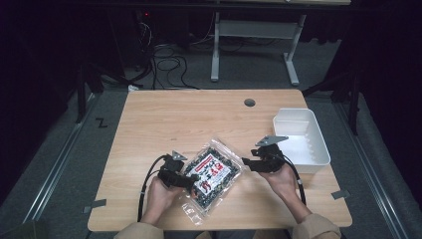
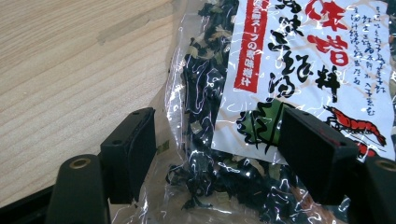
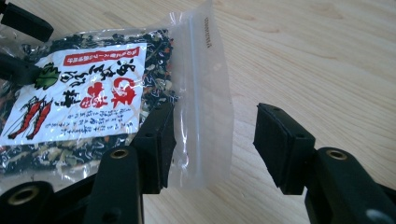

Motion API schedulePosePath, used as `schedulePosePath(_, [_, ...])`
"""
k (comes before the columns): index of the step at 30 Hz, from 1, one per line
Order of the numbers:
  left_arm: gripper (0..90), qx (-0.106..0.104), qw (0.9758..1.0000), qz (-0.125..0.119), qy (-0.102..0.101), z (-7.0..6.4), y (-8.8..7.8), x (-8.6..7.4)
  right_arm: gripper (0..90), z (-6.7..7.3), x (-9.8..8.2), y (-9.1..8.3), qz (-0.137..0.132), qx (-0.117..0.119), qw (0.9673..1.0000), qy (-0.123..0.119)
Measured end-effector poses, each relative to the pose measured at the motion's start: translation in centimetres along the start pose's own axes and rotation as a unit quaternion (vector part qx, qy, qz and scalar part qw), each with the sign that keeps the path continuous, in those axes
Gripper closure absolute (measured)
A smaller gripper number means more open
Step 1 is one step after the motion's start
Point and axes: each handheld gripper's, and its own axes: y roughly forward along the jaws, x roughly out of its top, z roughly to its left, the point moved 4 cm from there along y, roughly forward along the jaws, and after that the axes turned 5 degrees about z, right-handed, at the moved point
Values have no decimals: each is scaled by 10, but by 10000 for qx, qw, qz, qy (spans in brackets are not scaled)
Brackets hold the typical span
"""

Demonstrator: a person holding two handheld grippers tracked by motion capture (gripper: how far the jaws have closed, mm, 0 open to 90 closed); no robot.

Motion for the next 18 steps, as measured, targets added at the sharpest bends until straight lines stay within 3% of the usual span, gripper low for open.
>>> schedulePosePath(11, [279, 9, 10000, 0, 9, -1, 0, 0, 495, -9, 10, 29, 406, 194, 9986, 276])
schedulePosePath(14, [257, 161, 9998, 2, 135, -2, 0, 1, 496, -11, 10, 36, 495, 274, 9977, 373])
schedulePosePath(16, [256, 308, 9992, -23, 239, -5, -1, 2, 502, -14, 9, 42, 501, 454, 9958, 612])
schedulePosePath(18, [256, 423, 9986, -33, 319, -7, -1, 2, 511, -13, 8, 45, 539, 595, 9946, 658])
